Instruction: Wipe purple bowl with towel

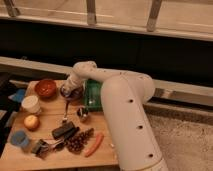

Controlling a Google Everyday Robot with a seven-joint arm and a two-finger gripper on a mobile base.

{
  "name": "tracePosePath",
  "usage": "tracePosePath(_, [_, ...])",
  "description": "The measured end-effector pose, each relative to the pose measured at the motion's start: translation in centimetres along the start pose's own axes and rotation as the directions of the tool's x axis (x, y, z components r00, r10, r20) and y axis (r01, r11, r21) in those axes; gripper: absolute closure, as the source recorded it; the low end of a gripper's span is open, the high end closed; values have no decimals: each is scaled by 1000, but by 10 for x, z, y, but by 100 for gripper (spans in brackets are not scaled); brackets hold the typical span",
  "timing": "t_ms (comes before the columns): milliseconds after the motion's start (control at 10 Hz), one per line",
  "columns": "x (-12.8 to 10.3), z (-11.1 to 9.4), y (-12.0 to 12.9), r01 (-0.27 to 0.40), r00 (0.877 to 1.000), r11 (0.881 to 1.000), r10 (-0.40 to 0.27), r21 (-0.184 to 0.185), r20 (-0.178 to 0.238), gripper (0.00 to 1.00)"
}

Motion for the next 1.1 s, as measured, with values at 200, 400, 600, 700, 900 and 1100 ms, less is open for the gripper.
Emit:
tracePosePath(200, [21, -14, -3, -19, 1000, 1000, 19, 7, -18, 86])
tracePosePath(400, [39, -25, -9, -40, 998, 998, 42, 38, -54, 86])
tracePosePath(600, [41, -27, -18, -49, 995, 996, 55, 77, -78, 86])
tracePosePath(700, [33, -27, -26, -56, 996, 994, 61, 91, -61, 86])
tracePosePath(900, [11, -18, -30, -62, 998, 995, 63, 83, -11, 86])
tracePosePath(1100, [-9, -5, -10, -53, 998, 998, 54, -15, 41, 86])
